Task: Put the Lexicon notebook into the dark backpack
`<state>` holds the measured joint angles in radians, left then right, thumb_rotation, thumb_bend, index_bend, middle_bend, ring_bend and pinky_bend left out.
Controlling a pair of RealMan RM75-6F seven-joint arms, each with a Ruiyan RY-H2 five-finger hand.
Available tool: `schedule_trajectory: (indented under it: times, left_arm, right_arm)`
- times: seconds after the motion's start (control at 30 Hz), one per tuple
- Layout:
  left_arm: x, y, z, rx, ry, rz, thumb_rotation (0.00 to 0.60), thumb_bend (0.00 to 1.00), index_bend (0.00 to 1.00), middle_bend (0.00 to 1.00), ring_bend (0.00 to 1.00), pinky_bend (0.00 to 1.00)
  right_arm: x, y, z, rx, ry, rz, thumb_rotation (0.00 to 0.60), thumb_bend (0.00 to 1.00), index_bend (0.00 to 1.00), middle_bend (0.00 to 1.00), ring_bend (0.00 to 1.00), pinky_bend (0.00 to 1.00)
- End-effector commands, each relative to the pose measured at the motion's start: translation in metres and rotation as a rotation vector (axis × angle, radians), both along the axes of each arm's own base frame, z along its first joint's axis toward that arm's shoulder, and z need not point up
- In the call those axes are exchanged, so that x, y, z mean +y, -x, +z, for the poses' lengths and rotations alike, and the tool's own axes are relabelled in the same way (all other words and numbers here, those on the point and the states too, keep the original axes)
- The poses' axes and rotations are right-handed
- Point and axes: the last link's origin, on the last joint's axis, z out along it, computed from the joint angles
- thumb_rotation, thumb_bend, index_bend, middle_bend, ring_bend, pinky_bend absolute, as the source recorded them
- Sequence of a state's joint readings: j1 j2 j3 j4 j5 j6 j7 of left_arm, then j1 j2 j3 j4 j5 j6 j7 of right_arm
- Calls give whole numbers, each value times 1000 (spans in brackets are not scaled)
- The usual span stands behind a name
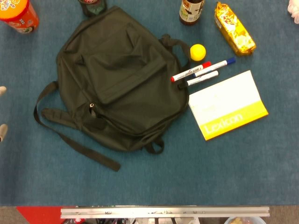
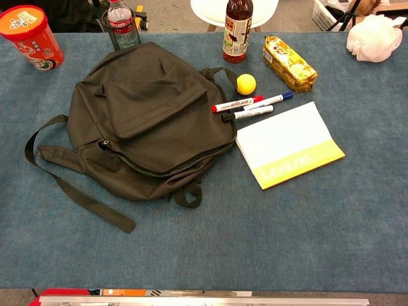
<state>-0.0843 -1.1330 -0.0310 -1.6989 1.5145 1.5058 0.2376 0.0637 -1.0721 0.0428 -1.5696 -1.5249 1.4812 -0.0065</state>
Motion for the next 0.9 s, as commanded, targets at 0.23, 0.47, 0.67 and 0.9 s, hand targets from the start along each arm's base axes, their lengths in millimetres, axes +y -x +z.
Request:
schedule_trajectory:
  times: [0.23,0.47,0.67,0.9]
  left_arm:
    - [1,-2,0,1,-2,-5,600,181,200,140,158,163]
    - [-1,-2,-1,-1,1,-8,600,181,200,140,158,163]
    - [-1,-5,-3,-13,8,-17,600,181,200,140,158,163]
    - [-2,-3,-2,-20,13,-16,600,182,199,140,158,163]
  right_arm:
    - [-1,-1,-1,4,-11,8,600,148,174,300,212,297]
    - [0,-6,-13,21,-109,47,600,148,188,305,212,297]
    - [-5,-10,-36,56,-232,99,600,149,202,310,212,300]
    - [-21,-15,-69,93,-313,150,600,152,216,317,212,308]
